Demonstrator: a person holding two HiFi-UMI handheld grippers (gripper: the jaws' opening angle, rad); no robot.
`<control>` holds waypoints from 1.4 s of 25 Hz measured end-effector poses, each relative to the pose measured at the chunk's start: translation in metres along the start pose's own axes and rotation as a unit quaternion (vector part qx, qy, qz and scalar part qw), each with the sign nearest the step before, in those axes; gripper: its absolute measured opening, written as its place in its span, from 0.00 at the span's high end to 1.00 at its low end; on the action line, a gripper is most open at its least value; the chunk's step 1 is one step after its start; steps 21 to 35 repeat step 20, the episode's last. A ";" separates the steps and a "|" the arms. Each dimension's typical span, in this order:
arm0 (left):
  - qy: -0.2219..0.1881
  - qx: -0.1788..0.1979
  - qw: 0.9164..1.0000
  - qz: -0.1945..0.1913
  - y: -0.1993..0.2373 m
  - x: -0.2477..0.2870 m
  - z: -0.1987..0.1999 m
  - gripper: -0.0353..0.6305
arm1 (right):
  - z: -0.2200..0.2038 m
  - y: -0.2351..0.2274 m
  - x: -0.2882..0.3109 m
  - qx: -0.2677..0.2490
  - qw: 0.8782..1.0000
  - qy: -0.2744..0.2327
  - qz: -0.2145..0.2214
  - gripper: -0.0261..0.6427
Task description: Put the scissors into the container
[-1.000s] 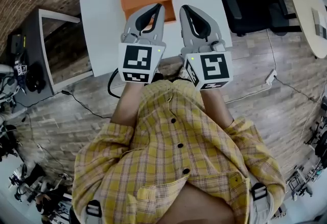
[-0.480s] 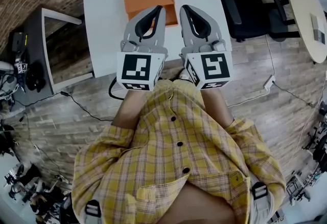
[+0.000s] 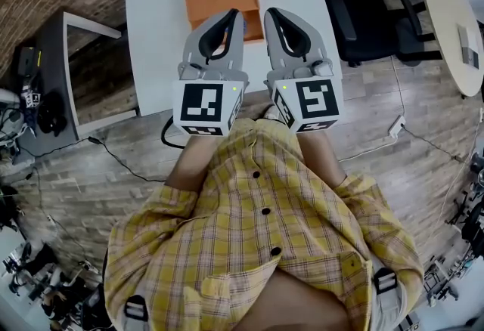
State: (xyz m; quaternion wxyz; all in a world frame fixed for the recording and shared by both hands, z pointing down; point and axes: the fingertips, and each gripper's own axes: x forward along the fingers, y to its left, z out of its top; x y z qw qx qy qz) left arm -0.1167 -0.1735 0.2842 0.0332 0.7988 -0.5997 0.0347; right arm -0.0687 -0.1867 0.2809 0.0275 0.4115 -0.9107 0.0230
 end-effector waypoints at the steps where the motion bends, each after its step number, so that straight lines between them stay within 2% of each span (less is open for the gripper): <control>1: 0.000 0.002 1.000 0.001 0.000 0.000 0.000 0.94 | 0.000 0.000 0.000 0.000 1.000 -0.001 0.000 0.95; 6: 0.007 0.021 1.000 0.007 0.000 0.002 -0.003 0.94 | 0.000 -0.002 0.002 -0.002 1.000 -0.003 0.001 0.95; 15: 0.014 0.032 0.999 0.010 0.000 0.003 -0.006 0.94 | 0.001 -0.004 0.002 -0.006 1.000 -0.004 0.002 0.96; 35: 0.017 0.036 0.999 0.011 0.000 0.003 -0.009 0.94 | 0.000 -0.005 0.002 -0.007 1.000 -0.003 0.004 0.96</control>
